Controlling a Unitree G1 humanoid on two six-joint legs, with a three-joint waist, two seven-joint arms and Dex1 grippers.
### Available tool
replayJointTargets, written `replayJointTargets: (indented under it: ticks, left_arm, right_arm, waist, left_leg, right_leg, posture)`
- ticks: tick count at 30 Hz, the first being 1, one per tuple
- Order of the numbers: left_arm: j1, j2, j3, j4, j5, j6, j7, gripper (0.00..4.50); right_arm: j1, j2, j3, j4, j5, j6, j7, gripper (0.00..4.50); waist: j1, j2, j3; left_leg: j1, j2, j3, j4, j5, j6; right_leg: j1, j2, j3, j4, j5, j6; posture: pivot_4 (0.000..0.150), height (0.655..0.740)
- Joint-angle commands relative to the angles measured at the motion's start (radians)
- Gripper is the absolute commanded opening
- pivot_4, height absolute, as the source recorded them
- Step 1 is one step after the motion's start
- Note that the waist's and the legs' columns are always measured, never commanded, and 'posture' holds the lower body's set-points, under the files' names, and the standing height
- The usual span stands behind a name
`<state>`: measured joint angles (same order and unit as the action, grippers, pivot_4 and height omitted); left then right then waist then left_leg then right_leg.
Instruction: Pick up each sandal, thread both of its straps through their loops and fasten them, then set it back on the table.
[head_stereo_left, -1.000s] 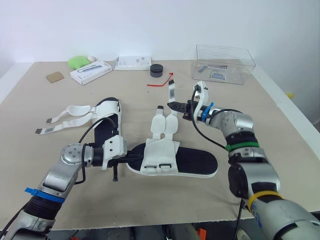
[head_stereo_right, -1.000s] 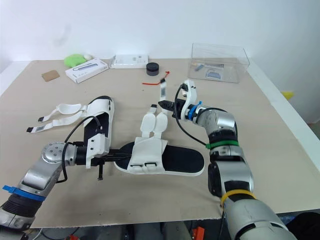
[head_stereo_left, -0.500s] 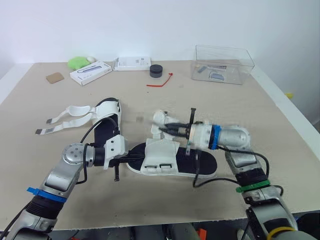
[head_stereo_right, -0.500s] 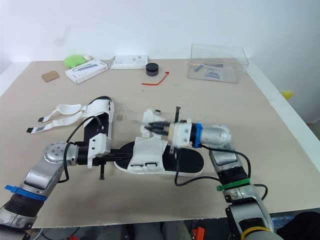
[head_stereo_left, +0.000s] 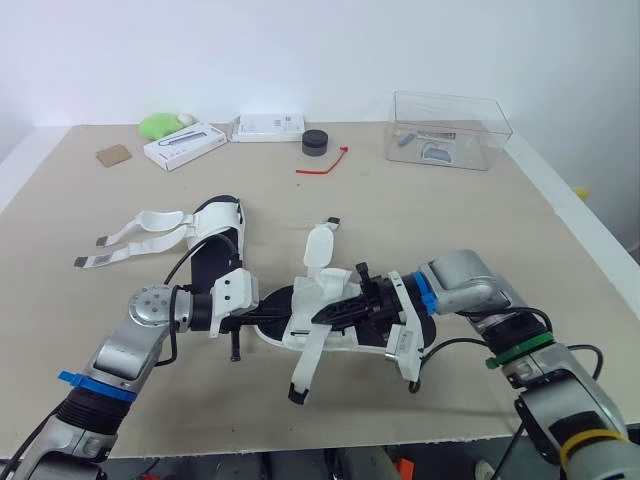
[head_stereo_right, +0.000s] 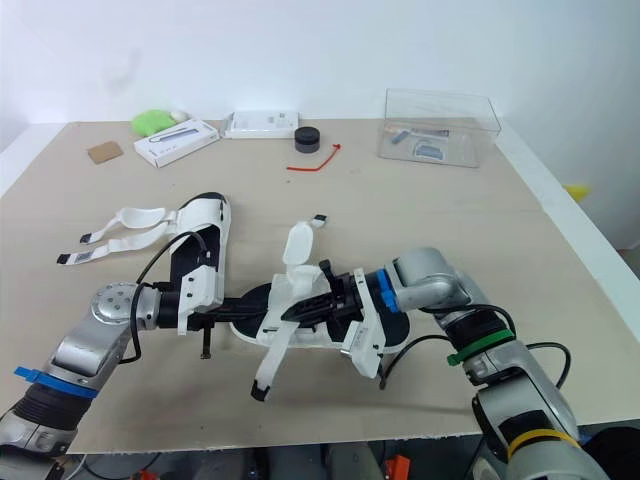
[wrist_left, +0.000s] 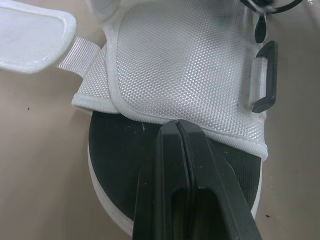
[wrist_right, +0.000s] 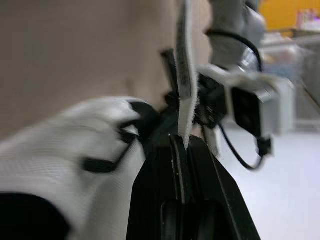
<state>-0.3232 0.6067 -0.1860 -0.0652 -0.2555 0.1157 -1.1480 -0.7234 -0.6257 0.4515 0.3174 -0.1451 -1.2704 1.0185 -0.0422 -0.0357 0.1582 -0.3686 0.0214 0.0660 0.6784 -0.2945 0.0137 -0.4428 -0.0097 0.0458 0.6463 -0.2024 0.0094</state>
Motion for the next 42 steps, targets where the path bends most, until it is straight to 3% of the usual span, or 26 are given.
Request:
replayJointTargets:
  ticks: [1,2,5,10,15,20,27,33,42]
  left_arm:
    - [-0.004,-0.002,0.000,-0.019,-0.008,0.005,-0.003,0.00]
    - [-0.003,-0.002,0.000,-0.019,-0.008,0.005,-0.003,0.00]
    - [-0.003,0.000,-0.001,-0.019,-0.010,0.008,-0.006,0.00]
    - [-0.010,-0.004,-0.004,-0.016,-0.018,0.021,-0.011,0.00]
    - [-0.020,-0.009,-0.009,-0.007,-0.021,0.027,-0.018,0.00]
    - [-0.025,-0.005,-0.007,-0.001,-0.025,0.030,-0.027,0.00]
    - [-0.028,-0.002,-0.004,0.001,-0.026,0.037,-0.028,0.00]
    - [-0.034,-0.006,0.004,-0.008,-0.040,0.057,-0.018,0.00]
    - [-0.040,-0.011,0.005,-0.012,-0.044,0.067,-0.010,0.00]
  right_arm:
    - [-0.001,-0.034,0.021,-0.052,0.076,0.042,-0.033,1.07]
    - [0.001,-0.038,0.016,-0.061,0.093,0.053,-0.046,1.30]
    - [0.005,-0.070,0.004,-0.102,0.158,0.102,-0.063,2.76]
    - [0.081,-0.185,-0.046,-0.220,0.317,0.308,-0.047,2.76]
    - [0.287,-0.338,-0.144,-0.509,0.671,0.881,-0.079,2.76]
    - [0.422,-0.536,-0.239,-0.807,1.188,1.516,-0.187,2.76]
    - [0.373,-0.537,-0.270,-0.906,1.557,1.953,-0.361,2.76]
    - [0.370,-0.514,-0.246,-0.874,1.626,2.211,-0.456,2.76]
    - [0.368,-0.345,-0.217,-0.805,1.412,2.297,-0.461,2.76]
  waist:
    - [0.000,0.000,0.000]
    - [0.000,0.000,0.000]
    - [0.000,0.000,0.000]
    - [0.004,0.000,0.000]
    - [0.022,0.000,0.000]
    - [0.021,0.001,0.000]
    - [0.021,-0.001,0.000]
    - [0.022,-0.001,0.000]
    - [0.021,-0.001,0.000]
  left_leg:
    - [0.000,0.000,0.000,0.000,0.000,0.000]
    - [0.001,0.000,0.000,0.000,0.000,0.000]
    - [0.001,0.000,0.000,0.000,0.000,0.000]
    - [0.000,0.000,-0.001,0.000,0.000,0.000]
    - [0.000,0.000,-0.002,0.000,-0.001,0.001]
    - [0.000,0.001,-0.002,0.001,-0.001,0.001]
    - [-0.001,0.003,-0.003,0.005,0.000,0.001]
    - [-0.005,0.003,-0.003,0.009,-0.001,0.002]
    - [-0.005,0.003,-0.003,0.011,-0.002,0.003]
  right_leg:
    - [0.000,0.000,0.000,0.000,0.000,0.000]
    - [0.001,0.000,0.000,0.000,0.000,0.000]
    - [0.001,0.000,0.000,0.000,0.000,0.000]
    - [0.001,0.000,-0.001,0.000,0.000,0.000]
    - [0.000,-0.001,-0.002,0.000,-0.001,-0.001]
    - [0.001,0.000,-0.002,0.000,-0.001,-0.001]
    - [0.001,0.003,-0.003,0.000,-0.004,0.005]
    - [0.001,0.002,-0.003,0.000,-0.003,0.007]
    - [0.001,0.004,-0.003,0.000,-0.003,0.008]
  posture:
    - [0.150,0.7400]
    - [0.150,0.7400]
    - [0.150,0.7400]
    - [0.150,0.7400]
    - [0.150,0.7400]
    - [0.150,0.7400]
    - [0.150,0.7400]
    - [0.150,0.7400]
    - [0.150,0.7400]
